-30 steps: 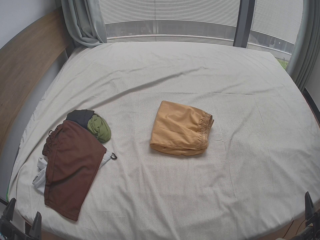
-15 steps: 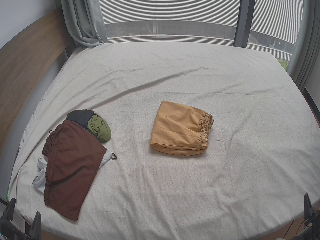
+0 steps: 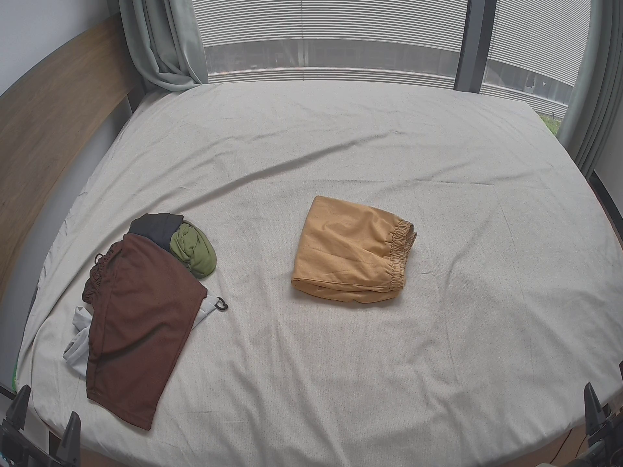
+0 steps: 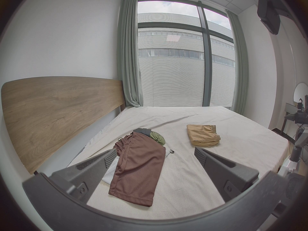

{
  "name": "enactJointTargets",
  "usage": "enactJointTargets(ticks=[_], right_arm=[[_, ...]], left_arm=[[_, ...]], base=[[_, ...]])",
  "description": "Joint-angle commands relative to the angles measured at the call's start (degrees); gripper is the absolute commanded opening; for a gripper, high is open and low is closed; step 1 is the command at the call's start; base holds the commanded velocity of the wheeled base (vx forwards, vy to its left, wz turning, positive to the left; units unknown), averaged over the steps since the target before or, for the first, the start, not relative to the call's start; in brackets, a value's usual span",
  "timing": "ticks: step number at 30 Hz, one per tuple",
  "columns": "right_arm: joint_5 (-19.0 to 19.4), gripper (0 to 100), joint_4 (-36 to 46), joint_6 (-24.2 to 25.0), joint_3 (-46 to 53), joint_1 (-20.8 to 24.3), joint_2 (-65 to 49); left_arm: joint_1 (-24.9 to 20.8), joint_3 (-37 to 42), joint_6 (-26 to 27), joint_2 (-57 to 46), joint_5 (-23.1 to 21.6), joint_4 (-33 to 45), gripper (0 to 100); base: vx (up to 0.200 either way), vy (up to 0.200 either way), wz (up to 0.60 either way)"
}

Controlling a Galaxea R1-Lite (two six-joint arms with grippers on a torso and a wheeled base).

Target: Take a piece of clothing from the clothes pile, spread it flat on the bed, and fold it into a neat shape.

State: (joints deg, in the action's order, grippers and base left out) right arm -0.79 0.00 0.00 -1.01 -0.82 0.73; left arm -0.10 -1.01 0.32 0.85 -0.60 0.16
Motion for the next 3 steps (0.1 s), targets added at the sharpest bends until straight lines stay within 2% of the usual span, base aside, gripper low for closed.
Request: enactJointTargets(ticks=[1,3], right_arm=[[0.0,100,0.0,0.0,0.92,-0.06,-0.73],[-0.26,100,0.09,0.09,0.92,-0.15,-0.73]], left_arm=[[0.01,1.01,0.03,-0.59,-0.02,0.02,100],[0.01,1.01,0.03,-0.59,-0.02,0.02,100]], base=[[0.0,0.0,0.0],[0.0,0.0,0.0]])
